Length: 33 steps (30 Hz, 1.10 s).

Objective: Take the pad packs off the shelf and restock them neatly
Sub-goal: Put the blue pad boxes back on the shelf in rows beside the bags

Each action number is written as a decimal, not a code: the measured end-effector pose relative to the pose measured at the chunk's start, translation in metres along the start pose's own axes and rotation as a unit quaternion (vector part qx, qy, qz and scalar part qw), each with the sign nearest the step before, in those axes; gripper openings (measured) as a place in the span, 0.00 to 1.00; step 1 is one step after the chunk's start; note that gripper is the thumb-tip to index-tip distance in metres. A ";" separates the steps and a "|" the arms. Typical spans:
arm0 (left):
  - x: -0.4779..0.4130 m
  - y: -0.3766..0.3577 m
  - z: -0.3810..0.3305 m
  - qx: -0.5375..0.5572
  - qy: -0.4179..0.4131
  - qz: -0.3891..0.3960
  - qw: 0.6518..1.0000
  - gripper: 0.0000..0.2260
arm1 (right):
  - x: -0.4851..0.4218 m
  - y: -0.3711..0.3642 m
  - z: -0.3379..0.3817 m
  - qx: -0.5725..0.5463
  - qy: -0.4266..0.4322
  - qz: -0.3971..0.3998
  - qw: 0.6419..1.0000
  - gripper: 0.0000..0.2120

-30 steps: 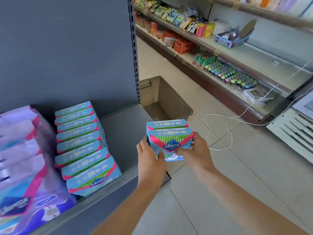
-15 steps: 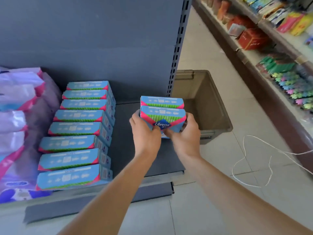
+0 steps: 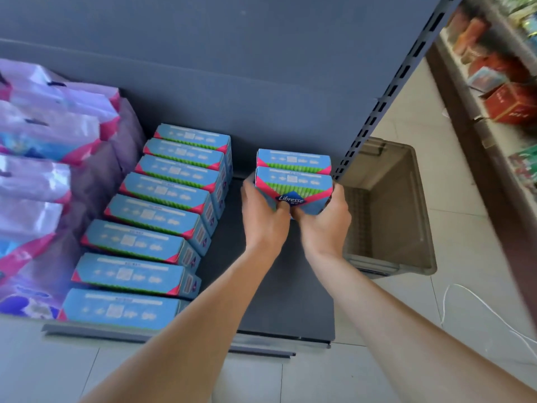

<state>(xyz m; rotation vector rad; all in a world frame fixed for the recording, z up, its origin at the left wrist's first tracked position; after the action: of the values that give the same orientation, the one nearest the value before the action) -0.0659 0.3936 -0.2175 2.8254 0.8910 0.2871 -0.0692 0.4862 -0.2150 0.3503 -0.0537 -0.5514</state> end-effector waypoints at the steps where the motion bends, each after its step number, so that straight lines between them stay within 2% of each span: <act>1: -0.003 -0.001 0.000 0.004 -0.001 -0.002 1.000 0.25 | -0.002 -0.003 0.000 0.002 0.003 0.000 1.000 0.26; 12: -0.018 -0.010 -0.001 0.010 0.001 -0.001 1.000 0.26 | -0.020 -0.009 0.000 0.028 0.026 0.002 0.999 0.24; 16: -0.014 -0.006 0.004 -0.047 0.008 -0.014 0.999 0.21 | -0.021 -0.007 0.003 0.035 0.027 0.011 0.999 0.23; 20: -0.002 0.004 0.004 -0.138 0.017 -0.037 0.990 0.22 | -0.020 -0.002 0.006 0.064 0.009 0.043 0.997 0.24; 25: 0.025 0.026 -0.013 -0.183 -0.049 -0.054 0.980 0.17 | -0.008 0.012 0.018 0.150 -0.049 0.101 0.982 0.28; 27: 0.031 0.034 -0.021 -0.237 -0.103 -0.029 0.966 0.14 | -0.003 0.018 0.022 0.202 -0.072 0.140 0.967 0.27; 29: 0.036 0.040 -0.032 -0.326 -0.157 0.019 0.932 0.13 | 0.001 0.027 0.028 0.283 -0.057 0.184 0.940 0.26; 33: 0.051 0.051 -0.051 -0.468 -0.230 0.095 0.848 0.16 | 0.014 0.049 0.046 0.407 0.111 0.257 0.870 0.24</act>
<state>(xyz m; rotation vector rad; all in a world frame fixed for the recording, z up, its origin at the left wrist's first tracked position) -0.0091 0.3872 -0.1508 1.9085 0.2319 0.0261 -0.0389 0.5037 -0.1553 1.1858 -0.1524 0.0795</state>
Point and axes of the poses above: each hand's wrist, its own x-axis away from the middle knuckle, its own y-axis out of the back of the hand, z = x × y, the point moved 1 cm from there along -x, towards the middle knuckle, and after that the axes turned 11 degrees about -z, right-handed, at the moved point
